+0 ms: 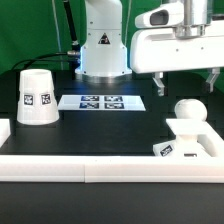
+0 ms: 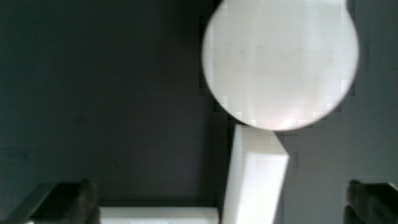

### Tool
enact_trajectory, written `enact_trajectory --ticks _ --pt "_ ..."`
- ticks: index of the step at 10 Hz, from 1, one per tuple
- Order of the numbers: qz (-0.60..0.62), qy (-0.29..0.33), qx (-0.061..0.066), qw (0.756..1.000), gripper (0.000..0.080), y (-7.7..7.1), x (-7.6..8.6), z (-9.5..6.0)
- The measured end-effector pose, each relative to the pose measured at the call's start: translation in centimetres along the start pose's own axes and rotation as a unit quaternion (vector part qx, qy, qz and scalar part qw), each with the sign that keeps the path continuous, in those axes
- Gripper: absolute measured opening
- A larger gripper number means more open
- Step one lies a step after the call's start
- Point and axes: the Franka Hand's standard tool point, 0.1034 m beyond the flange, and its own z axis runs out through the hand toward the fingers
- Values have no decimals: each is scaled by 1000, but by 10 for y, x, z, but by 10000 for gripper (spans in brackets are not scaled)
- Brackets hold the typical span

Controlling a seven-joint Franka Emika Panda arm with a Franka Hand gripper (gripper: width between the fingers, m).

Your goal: Assemble lamp

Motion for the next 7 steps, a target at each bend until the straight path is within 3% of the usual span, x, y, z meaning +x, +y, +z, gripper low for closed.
enact_trajectory --ticks 2,6,7 --pt "-7 -2 2 1000 699 -12 -10 7" --pt "-7 -8 2 1000 699 -14 -16 14" --pt "-8 -55 -3 998 699 -14 -24 16"
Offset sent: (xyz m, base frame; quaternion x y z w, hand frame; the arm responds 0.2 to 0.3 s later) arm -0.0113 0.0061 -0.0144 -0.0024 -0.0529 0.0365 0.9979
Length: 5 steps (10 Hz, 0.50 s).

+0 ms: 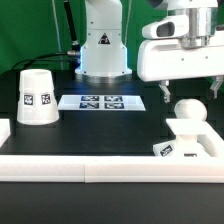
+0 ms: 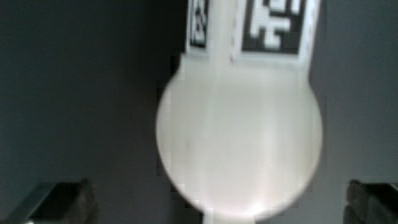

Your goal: Assemble lamp

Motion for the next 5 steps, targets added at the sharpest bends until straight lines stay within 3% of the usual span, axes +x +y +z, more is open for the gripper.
enact_trajectory --ticks 2,3,5 --pt "-1 -45 -1 999 699 -7 10 -3" --pt "-2 -87 -4 996 699 -8 4 -3" --pt "-1 -154 -7 988 699 -10 11 -6"
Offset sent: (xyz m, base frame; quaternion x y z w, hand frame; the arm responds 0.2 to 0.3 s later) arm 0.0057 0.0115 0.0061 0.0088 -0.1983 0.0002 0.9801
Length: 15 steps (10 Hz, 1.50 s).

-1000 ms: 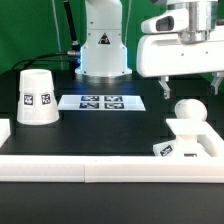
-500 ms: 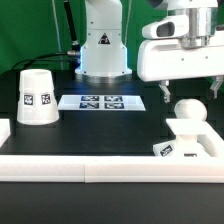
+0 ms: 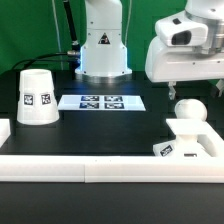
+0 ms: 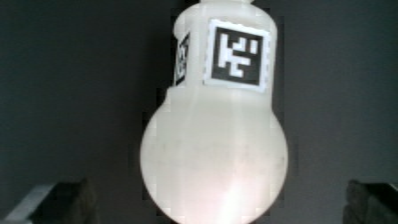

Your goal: Assemble lamp

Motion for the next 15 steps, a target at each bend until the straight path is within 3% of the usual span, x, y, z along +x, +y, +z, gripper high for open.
enact_trajectory --ticks 6,8,15 --pt "3 -190 -9 982 699 2 -8 11" --pt "3 -243 -11 970 699 2 -3 16" --pt "7 -256 -12 967 699 3 -3 34"
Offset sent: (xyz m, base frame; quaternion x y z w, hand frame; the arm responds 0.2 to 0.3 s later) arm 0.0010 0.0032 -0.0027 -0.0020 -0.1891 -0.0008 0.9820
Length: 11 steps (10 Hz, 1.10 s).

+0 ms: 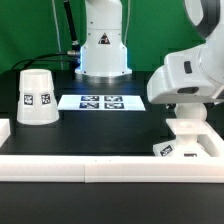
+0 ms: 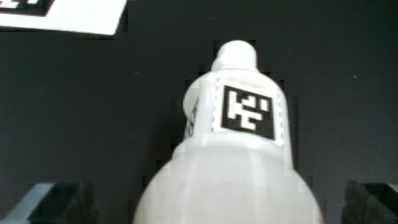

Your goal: Assemble lamp

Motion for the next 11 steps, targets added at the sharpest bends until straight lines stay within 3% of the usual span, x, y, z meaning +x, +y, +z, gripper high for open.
enact_trajectory --ticks 4,8,9,11 --pt "5 -4 0 1000 699 -1 8 15" --pt "6 -5 0 1000 699 0 11 20" --pt "6 -5 0 1000 584 0 11 20" --pt "7 -5 0 1000 576 0 11 20"
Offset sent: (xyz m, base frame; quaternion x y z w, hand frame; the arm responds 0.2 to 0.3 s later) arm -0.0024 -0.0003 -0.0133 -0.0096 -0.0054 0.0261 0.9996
